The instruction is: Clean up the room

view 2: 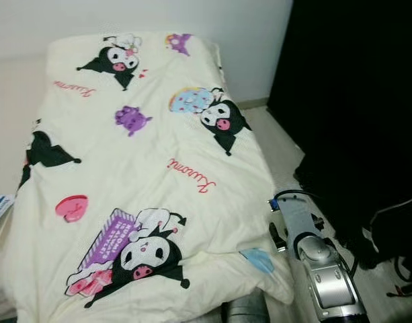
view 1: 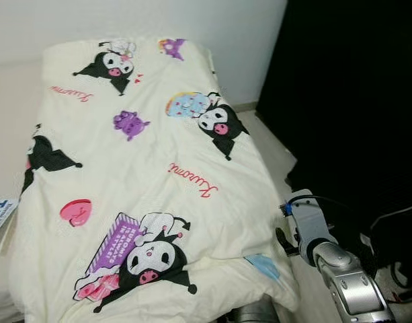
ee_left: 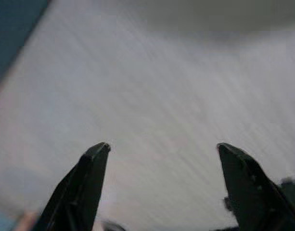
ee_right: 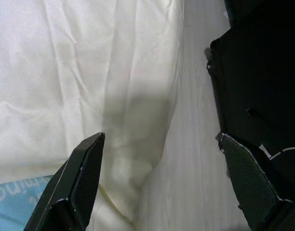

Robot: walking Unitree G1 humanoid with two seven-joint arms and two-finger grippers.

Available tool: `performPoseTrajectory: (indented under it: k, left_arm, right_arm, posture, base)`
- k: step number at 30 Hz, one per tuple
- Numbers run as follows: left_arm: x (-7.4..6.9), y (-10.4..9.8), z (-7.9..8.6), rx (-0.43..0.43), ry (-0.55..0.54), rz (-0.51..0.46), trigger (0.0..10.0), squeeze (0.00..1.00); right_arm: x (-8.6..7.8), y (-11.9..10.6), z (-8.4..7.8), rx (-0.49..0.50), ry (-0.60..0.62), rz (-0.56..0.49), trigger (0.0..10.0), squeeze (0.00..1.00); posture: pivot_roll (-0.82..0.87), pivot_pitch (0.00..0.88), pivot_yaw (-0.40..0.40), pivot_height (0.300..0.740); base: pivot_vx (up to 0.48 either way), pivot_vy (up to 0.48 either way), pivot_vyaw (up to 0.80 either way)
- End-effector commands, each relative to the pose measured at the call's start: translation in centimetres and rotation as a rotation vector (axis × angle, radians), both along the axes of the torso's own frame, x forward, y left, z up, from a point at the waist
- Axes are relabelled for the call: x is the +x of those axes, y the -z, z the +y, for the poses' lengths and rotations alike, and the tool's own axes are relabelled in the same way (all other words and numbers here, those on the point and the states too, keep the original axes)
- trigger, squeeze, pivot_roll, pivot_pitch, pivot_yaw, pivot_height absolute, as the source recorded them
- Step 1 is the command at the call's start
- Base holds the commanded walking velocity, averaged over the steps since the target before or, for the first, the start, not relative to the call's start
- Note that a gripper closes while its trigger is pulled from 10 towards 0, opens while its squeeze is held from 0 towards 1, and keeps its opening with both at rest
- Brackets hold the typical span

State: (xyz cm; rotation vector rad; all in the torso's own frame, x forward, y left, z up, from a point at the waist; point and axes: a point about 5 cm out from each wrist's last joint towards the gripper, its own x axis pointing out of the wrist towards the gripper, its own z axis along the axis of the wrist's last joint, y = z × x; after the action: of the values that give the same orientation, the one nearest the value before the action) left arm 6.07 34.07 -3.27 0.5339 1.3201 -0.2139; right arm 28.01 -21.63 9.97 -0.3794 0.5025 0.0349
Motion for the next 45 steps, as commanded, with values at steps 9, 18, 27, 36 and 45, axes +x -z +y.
performPoseTrajectory:
  k: [9, 18, 27, 36, 45]
  left_arm:
    - [2.0, -7.8, -2.6, -0.369, 0.378, 0.126, 10.0, 1.00]
    - [6.2, -15.6, -4.6, -0.601, 0.572, -0.103, 10.0, 1.00]
    - [15.3, -18.7, -7.0, -1.074, 0.135, -0.932, 10.0, 0.00]
    - [18.7, -13.0, -7.4, -1.051, -0.551, -1.160, 10.0, 0.00]
    - [19.4, -11.1, -8.4, -0.987, -0.654, -1.126, 10.0, 0.00]
  right_arm:
    - [0.4, 0.2, -0.1, 0.006, -0.013, 0.015, 10.0, 0.00]
    - [0.7, -0.2, 0.0, 0.016, -0.023, 0.005, 10.0, 0.00]
    - [1.2, -0.9, 0.4, 0.117, 0.024, -0.087, 10.0, 0.00]
    - [1.8, -2.0, 0.1, 0.226, 0.077, -0.169, 10.0, 0.00]
    - [2.4, -2.0, 0.4, 0.258, 0.063, -0.186, 10.0, 0.00]
  posture:
    - [-0.09, 0.231, -0.056, 0.580]
    - [-0.09, 0.224, -0.061, 0.580]
    - [-0.11, 0.214, -0.041, 0.580]
    - [-0.12, 0.194, -0.055, 0.600]
    - [-0.12, 0.180, -0.055, 0.630]
  base:
    - [0.000, 0.000, 0.00]
    - [0.000, 0.000, 0.00]
    - [0.000, 0.000, 0.00]
    - [0.000, 0.000, 0.00]
    - [-0.373, 0.000, 0.00]
